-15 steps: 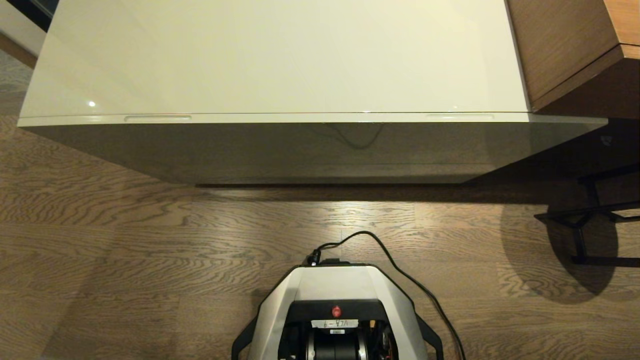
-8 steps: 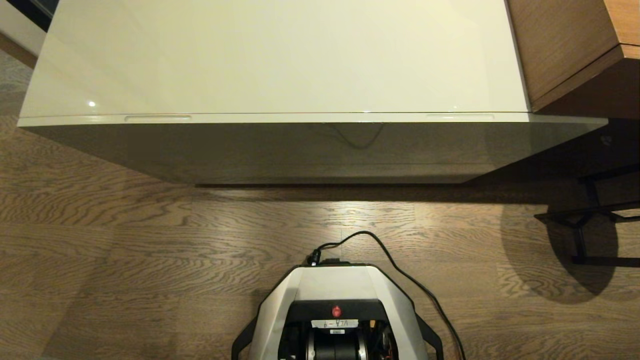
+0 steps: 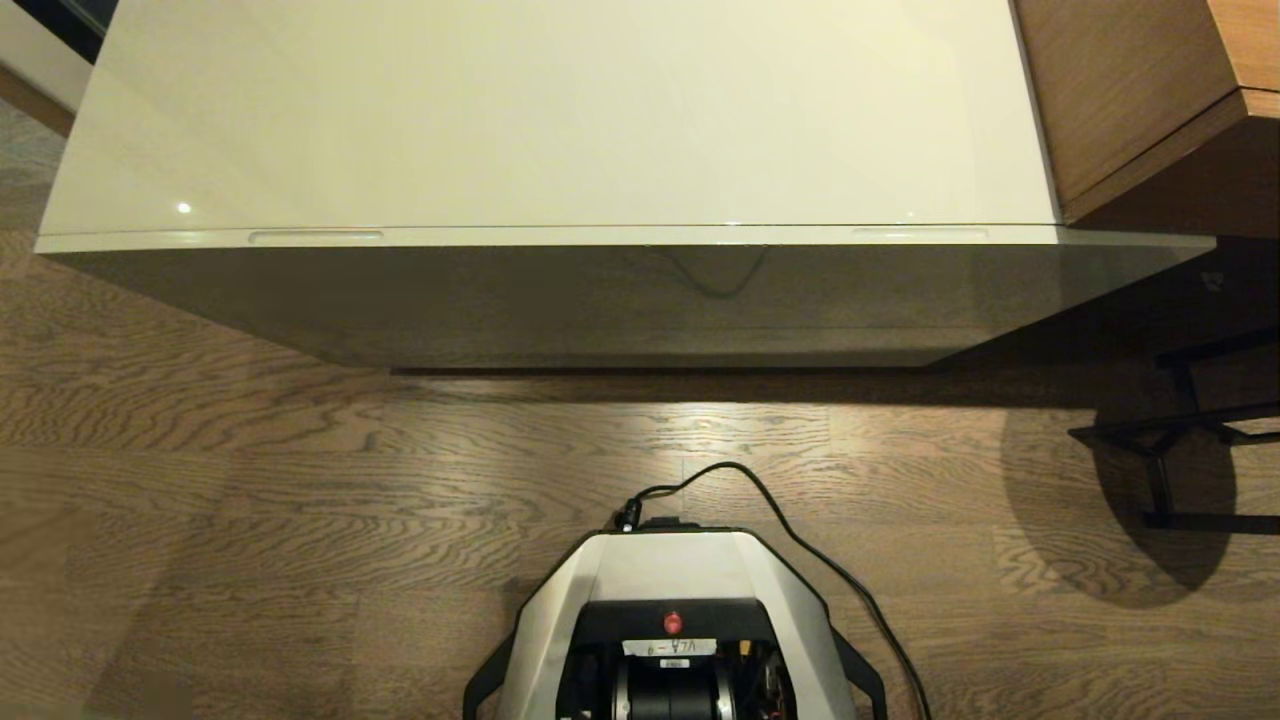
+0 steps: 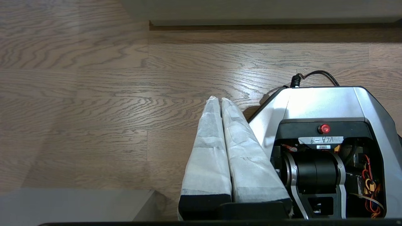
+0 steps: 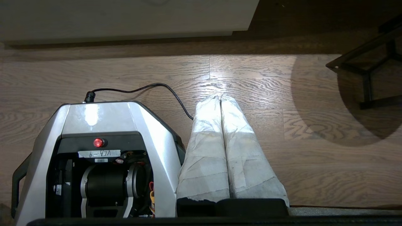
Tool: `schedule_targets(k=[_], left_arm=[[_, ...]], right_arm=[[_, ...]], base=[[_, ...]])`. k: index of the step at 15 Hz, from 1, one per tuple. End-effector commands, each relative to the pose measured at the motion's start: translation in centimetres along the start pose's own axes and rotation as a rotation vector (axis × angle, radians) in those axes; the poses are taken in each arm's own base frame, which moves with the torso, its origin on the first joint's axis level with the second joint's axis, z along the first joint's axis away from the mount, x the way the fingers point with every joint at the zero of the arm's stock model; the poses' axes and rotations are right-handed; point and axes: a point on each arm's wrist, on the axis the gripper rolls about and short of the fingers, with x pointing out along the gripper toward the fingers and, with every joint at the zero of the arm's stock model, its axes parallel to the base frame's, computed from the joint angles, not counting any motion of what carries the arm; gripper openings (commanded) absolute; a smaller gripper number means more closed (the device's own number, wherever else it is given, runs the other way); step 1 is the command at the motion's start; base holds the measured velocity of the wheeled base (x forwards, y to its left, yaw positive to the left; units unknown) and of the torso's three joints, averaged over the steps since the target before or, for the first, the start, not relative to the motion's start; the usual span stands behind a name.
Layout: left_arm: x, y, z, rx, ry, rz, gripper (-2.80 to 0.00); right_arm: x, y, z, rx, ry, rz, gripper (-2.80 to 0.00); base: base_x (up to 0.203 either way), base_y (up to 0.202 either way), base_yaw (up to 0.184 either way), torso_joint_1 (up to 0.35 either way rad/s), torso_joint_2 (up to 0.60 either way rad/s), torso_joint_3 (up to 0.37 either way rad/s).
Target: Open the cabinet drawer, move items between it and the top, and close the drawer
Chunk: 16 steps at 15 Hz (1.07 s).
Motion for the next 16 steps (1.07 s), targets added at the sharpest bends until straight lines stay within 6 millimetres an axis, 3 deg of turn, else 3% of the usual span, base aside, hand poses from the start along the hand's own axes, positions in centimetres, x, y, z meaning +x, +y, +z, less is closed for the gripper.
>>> schedule_targets(k=[1, 16], left_arm=[[0.01, 0.00, 0.00, 0.000, 0.001, 0.001, -2.80], [0.01, 0.00, 0.00, 0.000, 0.001, 0.001, -2.80]], right_arm=[[0.02, 0.00, -0.04, 0.000, 0.002, 0.000, -2.80], [0.02, 0.00, -0.04, 0.000, 0.002, 0.002, -2.80]], base=[[0.000, 0.000, 0.000, 0.000, 0.00, 0.000], [0.000, 0.000, 0.000, 0.000, 0.00, 0.000]])
